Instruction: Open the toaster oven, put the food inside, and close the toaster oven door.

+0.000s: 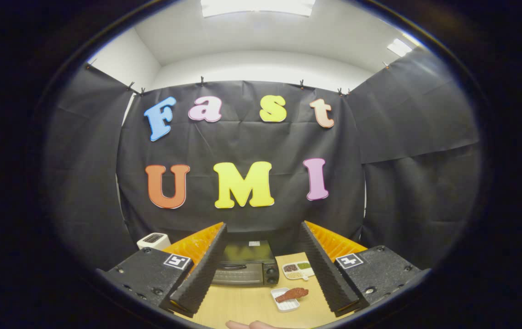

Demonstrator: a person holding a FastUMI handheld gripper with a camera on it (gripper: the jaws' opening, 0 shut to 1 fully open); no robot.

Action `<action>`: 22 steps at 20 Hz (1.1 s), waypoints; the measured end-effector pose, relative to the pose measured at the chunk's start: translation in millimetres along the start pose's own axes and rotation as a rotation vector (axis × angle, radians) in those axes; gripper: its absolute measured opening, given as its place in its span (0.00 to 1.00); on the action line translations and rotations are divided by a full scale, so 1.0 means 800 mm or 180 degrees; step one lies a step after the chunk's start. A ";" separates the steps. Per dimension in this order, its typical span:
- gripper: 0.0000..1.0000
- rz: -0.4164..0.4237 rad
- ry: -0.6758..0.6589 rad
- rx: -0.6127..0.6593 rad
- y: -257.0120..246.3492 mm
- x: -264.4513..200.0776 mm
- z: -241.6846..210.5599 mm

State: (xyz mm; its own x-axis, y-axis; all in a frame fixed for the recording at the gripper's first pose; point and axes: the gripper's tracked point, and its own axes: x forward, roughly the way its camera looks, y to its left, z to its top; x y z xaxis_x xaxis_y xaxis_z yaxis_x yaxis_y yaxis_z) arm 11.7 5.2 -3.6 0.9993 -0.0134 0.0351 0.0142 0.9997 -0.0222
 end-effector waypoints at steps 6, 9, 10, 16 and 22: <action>1.00 -0.0036 -0.0061 -0.0022 0.002 0.017 -0.007; 1.00 0.0057 -0.0001 -0.0024 0.015 0.043 -0.027; 1.00 0.0089 0.0035 -0.0028 0.021 0.057 -0.037; 1.00 0.0222 0.0305 -0.0115 0.056 0.172 -0.117; 1.00 0.0427 0.0662 -0.0158 0.113 0.269 -0.205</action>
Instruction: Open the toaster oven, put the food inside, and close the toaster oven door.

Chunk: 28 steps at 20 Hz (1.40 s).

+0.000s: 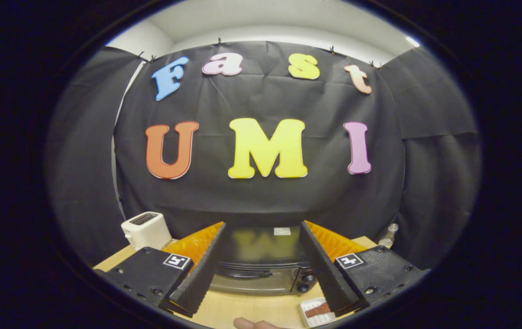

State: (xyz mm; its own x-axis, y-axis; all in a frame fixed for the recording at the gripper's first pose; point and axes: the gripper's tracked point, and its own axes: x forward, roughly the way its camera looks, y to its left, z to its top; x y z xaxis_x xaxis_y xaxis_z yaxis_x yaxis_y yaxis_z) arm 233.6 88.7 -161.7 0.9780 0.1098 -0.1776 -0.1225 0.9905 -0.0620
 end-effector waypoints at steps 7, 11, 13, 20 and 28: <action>1.00 0.0038 0.0778 0.0064 0.031 0.073 -0.105; 1.00 -0.0022 0.1009 0.0066 0.028 0.090 -0.137; 1.00 -0.0009 0.1025 0.0100 0.031 0.092 -0.145; 1.00 -0.0103 0.0975 0.0068 0.038 0.080 -0.149; 1.00 -0.0116 0.0949 0.0085 0.039 0.026 -0.174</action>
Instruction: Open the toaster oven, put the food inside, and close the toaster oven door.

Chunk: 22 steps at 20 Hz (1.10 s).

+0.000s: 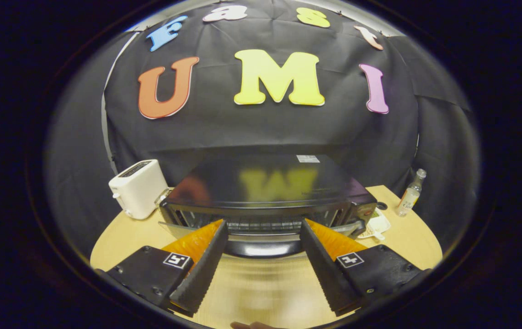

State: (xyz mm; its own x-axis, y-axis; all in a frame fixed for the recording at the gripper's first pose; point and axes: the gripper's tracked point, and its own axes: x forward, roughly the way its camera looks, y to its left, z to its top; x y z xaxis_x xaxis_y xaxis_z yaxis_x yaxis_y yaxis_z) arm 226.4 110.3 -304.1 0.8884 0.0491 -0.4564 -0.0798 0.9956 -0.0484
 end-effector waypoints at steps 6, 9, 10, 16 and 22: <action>1.00 -0.0007 0.0193 -0.0026 -0.002 -0.043 -0.061; 1.00 -0.0011 0.0349 -0.0055 -0.004 -0.058 -0.096; 1.00 -0.0013 0.0395 -0.0067 -0.005 -0.061 -0.104; 1.00 -0.0021 0.0811 -0.0114 -0.011 -0.068 -0.167; 1.00 0.0510 0.1540 0.0006 0.030 -0.067 -0.248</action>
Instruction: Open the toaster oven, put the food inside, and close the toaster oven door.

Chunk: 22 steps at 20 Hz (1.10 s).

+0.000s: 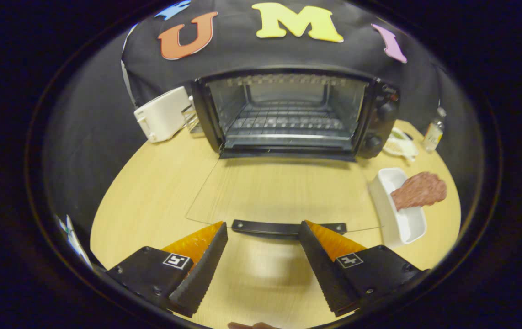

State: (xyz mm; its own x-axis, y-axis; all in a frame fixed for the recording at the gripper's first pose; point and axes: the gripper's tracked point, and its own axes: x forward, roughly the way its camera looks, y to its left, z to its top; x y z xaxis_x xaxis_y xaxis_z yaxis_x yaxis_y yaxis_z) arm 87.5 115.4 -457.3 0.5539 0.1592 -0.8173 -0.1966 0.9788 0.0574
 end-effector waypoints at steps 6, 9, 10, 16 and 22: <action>1.00 -0.0067 -0.0069 -0.0137 -0.005 0.002 0.003; 1.00 0.0023 -0.0042 -0.0111 -0.011 -0.017 -0.001; 1.00 0.0060 -0.0066 -0.0078 -0.015 -0.026 0.002; 1.00 0.0083 -0.0232 -0.0149 -0.092 -0.085 0.035; 0.99 0.0247 -0.0051 0.0044 -0.191 -0.129 0.076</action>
State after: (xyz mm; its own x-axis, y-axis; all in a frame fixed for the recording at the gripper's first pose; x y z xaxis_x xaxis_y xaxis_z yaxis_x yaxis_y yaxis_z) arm 109.4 -42.4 -347.0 0.5502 0.2367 -0.8008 -0.2283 0.9651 0.1284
